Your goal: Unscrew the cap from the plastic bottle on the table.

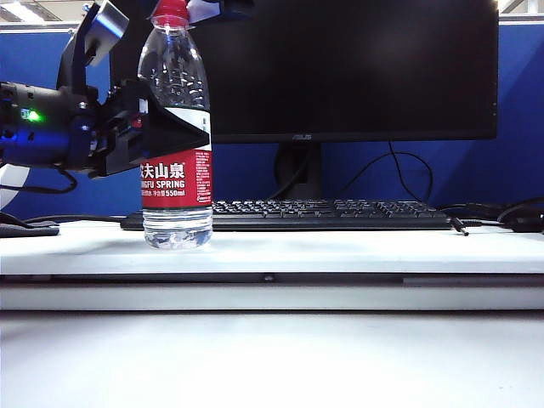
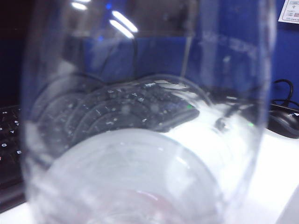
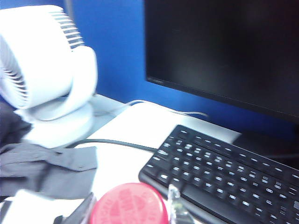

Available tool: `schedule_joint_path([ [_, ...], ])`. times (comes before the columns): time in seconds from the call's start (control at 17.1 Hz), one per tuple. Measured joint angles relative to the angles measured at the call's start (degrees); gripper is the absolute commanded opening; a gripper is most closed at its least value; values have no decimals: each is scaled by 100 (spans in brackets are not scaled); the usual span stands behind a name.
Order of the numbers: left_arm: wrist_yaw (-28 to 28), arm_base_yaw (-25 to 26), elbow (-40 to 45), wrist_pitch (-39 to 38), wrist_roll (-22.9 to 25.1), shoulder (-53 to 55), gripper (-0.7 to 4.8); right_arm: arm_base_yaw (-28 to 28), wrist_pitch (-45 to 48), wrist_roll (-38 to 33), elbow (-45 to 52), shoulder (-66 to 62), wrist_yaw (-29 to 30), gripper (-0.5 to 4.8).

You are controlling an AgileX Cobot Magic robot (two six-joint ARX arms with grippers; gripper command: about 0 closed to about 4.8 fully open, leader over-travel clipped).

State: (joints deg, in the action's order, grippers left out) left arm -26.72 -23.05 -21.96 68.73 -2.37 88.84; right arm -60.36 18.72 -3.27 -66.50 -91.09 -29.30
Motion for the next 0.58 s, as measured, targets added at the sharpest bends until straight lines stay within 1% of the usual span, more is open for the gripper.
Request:
schedule_joint_path([
  [0.06,-2,-2,0,-9,0,0,326,0,-13,0,0,0,-42,175],
  [0.12,-2,-2,0,-17,0,0,326,2,-17,0,0,0,-48,94],
  [0.41,24,-2,-2,-33,-2,0,326,94,-31,-17,-2,11,31,94],
  [0.47,35,-2,-4,-35,0,0,326,186,-151,-59,-4,61,275,94],
  [0.58,39,0,-7,-46,0,4,326,505,-365,-153,-33,114,1095,94],
])
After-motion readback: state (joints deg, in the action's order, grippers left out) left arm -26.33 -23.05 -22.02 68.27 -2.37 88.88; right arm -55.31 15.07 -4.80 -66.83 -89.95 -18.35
